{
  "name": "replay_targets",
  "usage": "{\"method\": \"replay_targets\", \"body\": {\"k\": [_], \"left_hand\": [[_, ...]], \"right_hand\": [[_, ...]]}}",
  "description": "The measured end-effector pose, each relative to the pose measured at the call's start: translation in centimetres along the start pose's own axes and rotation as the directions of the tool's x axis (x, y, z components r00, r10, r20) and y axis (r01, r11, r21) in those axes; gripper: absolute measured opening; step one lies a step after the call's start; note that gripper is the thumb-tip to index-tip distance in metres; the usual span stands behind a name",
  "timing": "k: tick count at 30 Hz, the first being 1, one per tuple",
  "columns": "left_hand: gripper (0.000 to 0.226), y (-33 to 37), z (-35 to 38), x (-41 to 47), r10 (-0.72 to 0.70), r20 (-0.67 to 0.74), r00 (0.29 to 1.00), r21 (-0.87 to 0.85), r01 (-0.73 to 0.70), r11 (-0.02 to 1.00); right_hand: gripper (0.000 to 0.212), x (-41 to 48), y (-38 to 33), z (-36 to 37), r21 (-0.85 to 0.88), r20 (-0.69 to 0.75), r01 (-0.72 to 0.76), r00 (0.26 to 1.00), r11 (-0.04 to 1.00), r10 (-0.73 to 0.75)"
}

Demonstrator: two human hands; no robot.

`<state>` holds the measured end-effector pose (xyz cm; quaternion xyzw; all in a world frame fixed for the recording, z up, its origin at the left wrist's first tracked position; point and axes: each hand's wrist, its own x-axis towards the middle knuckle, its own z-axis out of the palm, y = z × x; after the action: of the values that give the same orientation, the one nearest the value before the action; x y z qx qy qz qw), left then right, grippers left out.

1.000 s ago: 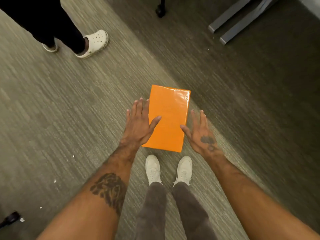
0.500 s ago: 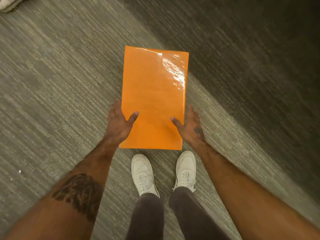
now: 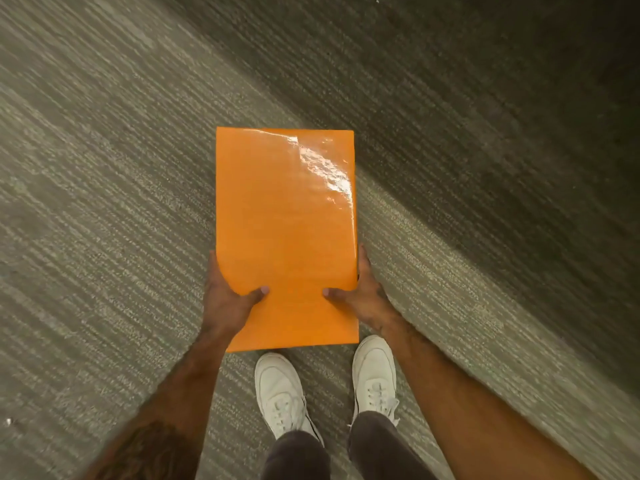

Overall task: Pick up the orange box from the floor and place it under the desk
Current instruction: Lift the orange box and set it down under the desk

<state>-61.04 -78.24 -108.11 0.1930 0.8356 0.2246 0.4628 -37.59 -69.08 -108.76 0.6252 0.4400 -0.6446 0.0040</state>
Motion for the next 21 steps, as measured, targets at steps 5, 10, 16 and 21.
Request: {"method": "replay_targets", "body": {"k": [5,10,16,21], "left_hand": [[0.116,4.4,-1.8,-1.2,0.096,0.009,0.995,0.008,-0.096,0.995],[0.116,11.8,-4.6,-2.9,0.158,0.044,0.986,0.032,-0.160,0.987],[0.116,21.7,-8.5,-4.4,0.260,0.106,0.960,0.052,-0.266,0.963],[0.113,29.2,-10.4,-5.4,0.362,0.171,0.916,0.043,-0.374,0.927]], "right_hand": [[0.119,-1.7,-3.2,-2.0,0.016,-0.011,0.031,0.999,0.999,-0.031],[0.116,-4.9,-8.6,-5.1,0.088,-0.042,0.076,0.997,0.993,-0.072],[0.120,-8.8,-16.2,-9.2,0.147,-0.090,0.167,0.984,0.975,-0.155],[0.121,-11.7,-21.3,-12.3,0.209,-0.158,0.228,0.968,0.951,-0.197]]}}
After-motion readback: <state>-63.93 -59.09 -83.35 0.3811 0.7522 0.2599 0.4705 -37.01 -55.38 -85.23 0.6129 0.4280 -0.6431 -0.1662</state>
